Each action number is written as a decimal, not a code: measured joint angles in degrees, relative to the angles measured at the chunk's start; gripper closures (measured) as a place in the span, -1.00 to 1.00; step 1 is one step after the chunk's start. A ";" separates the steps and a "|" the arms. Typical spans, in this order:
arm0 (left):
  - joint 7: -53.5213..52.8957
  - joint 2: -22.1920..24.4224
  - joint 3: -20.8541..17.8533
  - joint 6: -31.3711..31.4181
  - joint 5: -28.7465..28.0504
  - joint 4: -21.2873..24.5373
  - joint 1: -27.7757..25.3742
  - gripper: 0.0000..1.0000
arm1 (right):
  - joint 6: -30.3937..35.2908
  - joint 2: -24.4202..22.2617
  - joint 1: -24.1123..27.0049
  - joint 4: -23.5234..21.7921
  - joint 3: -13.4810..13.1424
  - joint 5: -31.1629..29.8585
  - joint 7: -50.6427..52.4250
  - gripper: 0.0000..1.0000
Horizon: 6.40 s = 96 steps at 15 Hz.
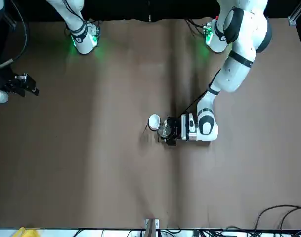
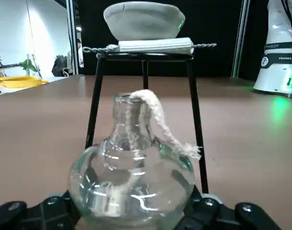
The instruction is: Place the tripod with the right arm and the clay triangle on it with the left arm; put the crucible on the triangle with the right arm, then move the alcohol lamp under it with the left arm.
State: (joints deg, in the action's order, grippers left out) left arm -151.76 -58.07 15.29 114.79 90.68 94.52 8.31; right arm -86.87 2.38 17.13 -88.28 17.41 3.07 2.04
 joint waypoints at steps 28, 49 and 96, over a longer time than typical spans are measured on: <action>-0.07 3.14 -0.60 -0.11 -3.91 1.45 -5.75 -0.48 | -0.99 -6.33 -19.84 -4.11 -20.69 0.04 0.12 -0.81; 0.57 3.13 -0.09 -0.11 -3.90 2.25 -2.95 -0.15 | -1.17 -6.33 -20.68 -4.36 -21.22 -0.01 0.17 -1.00; 132.20 45.50 -0.11 -6.31 -71.25 -2.28 -11.22 -1.00 | -5.20 -6.35 -20.84 -5.51 -21.29 -0.42 2.77 -1.00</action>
State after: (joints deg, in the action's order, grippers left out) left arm -19.55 -12.57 15.18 108.48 19.43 92.24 -2.91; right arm -92.06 -3.97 -3.72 -93.79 -3.88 2.65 4.81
